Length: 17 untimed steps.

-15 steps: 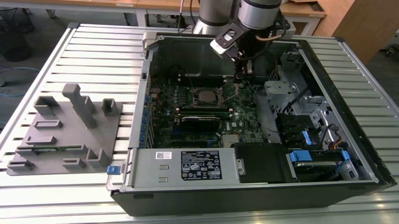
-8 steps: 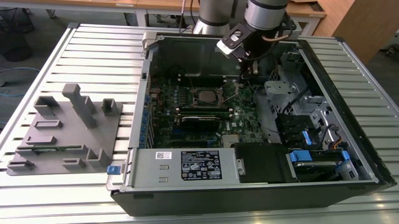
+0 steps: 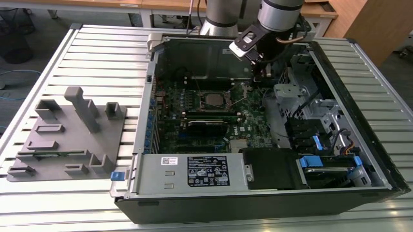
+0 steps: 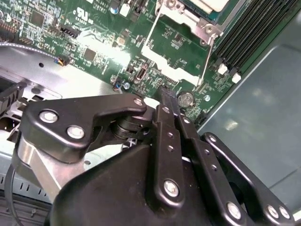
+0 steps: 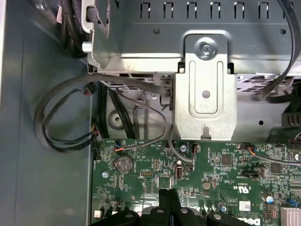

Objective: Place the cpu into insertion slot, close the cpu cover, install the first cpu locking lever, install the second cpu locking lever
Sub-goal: 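Close the cpu cover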

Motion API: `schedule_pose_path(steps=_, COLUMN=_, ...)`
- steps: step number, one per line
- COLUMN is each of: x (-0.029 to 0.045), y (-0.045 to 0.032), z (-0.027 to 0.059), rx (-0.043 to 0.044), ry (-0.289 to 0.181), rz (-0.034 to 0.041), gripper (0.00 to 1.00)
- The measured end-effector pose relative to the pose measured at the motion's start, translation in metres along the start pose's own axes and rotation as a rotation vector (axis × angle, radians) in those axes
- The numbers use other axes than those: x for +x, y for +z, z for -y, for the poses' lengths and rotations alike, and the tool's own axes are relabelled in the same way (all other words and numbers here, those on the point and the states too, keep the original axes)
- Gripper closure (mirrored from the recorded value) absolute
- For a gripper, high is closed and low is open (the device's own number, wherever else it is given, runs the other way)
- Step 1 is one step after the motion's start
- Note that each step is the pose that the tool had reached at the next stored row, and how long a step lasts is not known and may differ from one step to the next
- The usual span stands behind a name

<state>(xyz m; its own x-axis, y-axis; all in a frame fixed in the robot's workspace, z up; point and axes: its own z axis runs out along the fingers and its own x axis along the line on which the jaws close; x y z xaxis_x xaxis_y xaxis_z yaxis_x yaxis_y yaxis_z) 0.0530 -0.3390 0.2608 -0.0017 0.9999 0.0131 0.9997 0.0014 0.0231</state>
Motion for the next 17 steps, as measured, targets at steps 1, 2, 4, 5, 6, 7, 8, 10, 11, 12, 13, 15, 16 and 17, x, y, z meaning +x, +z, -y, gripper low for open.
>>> schedule_pose_path(steps=1, x=0.0, y=0.0, z=-0.0001, rx=0.0, ry=0.0, rz=0.0, gripper=0.89)
schedule_pose_path(steps=2, x=0.0, y=0.0, z=-0.0001, rx=0.0, ry=0.0, rz=-0.0001, gripper=0.89)
schedule_pose_path(steps=4, x=0.0, y=0.0006, z=-0.0001, rx=0.0, ry=0.0, rz=-0.0002, gripper=0.89)
schedule_pose_path(steps=5, x=-0.0001, y=0.0015, z=-0.0001, rx=0.0, ry=0.0, rz=-0.0002, gripper=0.89)
schedule_pose_path(steps=6, x=0.0, y=0.0027, z=-0.0002, rx=0.0, ry=0.0, rz=0.0, gripper=0.89)
schedule_pose_path(steps=7, x=-0.0001, y=0.0043, z=-0.0003, rx=0.0, ry=0.0, rz=-0.0001, gripper=0.89)
schedule_pose_path(steps=8, x=-0.0001, y=0.0059, z=-0.0003, rx=0.0, ry=0.0, rz=-0.0001, gripper=0.89)
schedule_pose_path(steps=10, x=-0.0001, y=0.009, z=-0.0004, rx=0.0, ry=0.0, rz=0.0, gripper=0.89)
schedule_pose_path(steps=11, x=-0.0002, y=0.0107, z=-0.0004, rx=0.0001, ry=0.0, rz=0.0001, gripper=0.89)
schedule_pose_path(steps=12, x=-0.0002, y=0.0123, z=-0.0004, rx=0.0, ry=0.0, rz=0.0, gripper=0.89)
schedule_pose_path(steps=13, x=-0.0002, y=0.0139, z=-0.0004, rx=0.0, ry=0.0, rz=-0.0001, gripper=0.89)
schedule_pose_path(steps=15, x=-0.0002, y=0.0172, z=-0.0004, rx=0.0, ry=0.0, rz=0.0, gripper=0.89)
schedule_pose_path(steps=16, x=-0.0003, y=0.0188, z=-0.0004, rx=0.0, ry=0.0, rz=0.0, gripper=0.89)
schedule_pose_path(steps=17, x=-0.0003, y=0.0203, z=-0.0004, rx=0.0, ry=0.0, rz=-0.0001, gripper=0.89)
